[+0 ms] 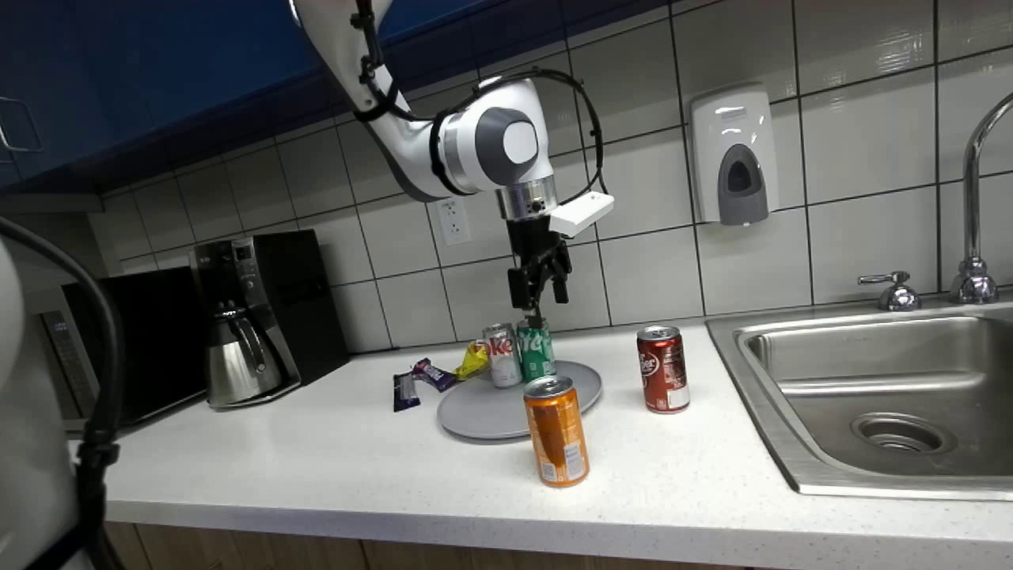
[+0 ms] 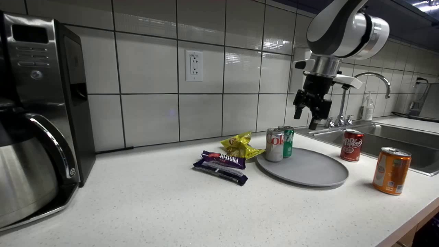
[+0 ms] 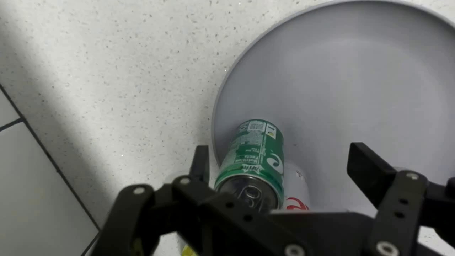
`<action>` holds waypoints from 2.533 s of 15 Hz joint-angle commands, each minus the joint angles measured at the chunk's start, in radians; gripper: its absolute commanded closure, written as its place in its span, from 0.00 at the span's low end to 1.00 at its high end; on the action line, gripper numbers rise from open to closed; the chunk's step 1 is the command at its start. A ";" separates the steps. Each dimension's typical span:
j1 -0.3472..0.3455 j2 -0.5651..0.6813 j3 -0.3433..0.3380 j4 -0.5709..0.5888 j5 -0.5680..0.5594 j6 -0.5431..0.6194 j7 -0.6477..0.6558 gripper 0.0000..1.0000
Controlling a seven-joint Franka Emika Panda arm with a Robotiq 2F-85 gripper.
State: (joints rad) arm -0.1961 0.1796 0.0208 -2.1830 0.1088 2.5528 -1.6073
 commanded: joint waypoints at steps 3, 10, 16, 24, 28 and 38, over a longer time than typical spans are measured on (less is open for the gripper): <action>-0.001 -0.148 -0.056 -0.136 0.053 0.009 -0.034 0.00; 0.005 -0.171 -0.134 -0.149 0.062 -0.024 0.058 0.00; 0.004 -0.115 -0.164 -0.102 0.047 -0.035 0.251 0.00; -0.014 -0.042 -0.170 -0.033 0.061 -0.048 0.429 0.00; -0.027 -0.011 -0.170 -0.002 0.070 -0.059 0.458 0.00; -0.069 0.052 -0.163 0.068 0.078 -0.099 0.473 0.00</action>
State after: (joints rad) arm -0.2384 0.2088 -0.1573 -2.1633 0.1656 2.5041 -1.1413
